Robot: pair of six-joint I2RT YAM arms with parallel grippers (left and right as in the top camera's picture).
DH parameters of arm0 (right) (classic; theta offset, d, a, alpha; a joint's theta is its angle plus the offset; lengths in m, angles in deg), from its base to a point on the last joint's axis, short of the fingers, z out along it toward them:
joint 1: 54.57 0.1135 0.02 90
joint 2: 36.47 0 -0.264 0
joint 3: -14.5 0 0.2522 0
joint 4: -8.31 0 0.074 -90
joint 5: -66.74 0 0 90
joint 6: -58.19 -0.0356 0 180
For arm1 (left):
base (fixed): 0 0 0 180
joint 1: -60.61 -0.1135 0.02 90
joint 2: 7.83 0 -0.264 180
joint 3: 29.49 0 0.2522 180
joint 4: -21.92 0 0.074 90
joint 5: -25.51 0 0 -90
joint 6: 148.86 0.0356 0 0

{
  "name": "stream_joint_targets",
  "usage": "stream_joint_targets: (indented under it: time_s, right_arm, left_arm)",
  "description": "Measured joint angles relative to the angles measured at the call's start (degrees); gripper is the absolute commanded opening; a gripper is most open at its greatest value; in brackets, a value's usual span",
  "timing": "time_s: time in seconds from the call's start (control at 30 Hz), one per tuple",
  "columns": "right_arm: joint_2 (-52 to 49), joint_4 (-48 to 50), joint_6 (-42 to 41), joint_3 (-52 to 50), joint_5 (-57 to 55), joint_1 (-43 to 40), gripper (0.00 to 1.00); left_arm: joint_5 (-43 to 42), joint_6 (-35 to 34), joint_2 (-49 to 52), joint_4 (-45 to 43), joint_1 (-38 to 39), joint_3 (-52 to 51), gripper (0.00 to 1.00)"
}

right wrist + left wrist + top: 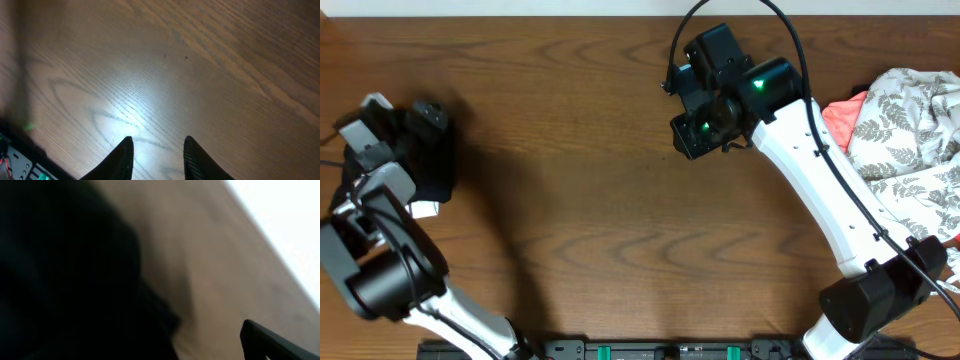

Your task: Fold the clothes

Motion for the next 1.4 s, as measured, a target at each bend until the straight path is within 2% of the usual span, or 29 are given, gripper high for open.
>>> stream_joint_targets:
  time_s: [0.3,0.47,0.8,1.13,1.4]
  right_arm:
    - [0.00,-0.11,0.00,0.00,0.72,0.00,0.31]
    - [0.00,-0.33,0.00,0.00,1.05,0.00,0.31]
    - [0.00,-0.57,0.00,0.00,1.29,0.00,0.31]
    - [0.00,-0.48,0.00,0.00,1.79,0.00,0.31]
    - [0.00,-0.61,0.00,0.00,2.40,0.00,0.31]
  left_arm:
    - [-3.37,0.98,2.91,-4.07,-0.46,0.92,0.98]
    - [-8.55,-2.08,2.84,-8.59,-0.96,0.63,0.98]
    - [-14.05,-4.22,-7.06,-8.26,0.94,0.15,0.98]
    - [-14.40,-1.79,-3.37,-4.87,6.05,0.11,0.98]
    - [-10.27,-1.31,3.34,-3.85,6.51,0.11,0.98]
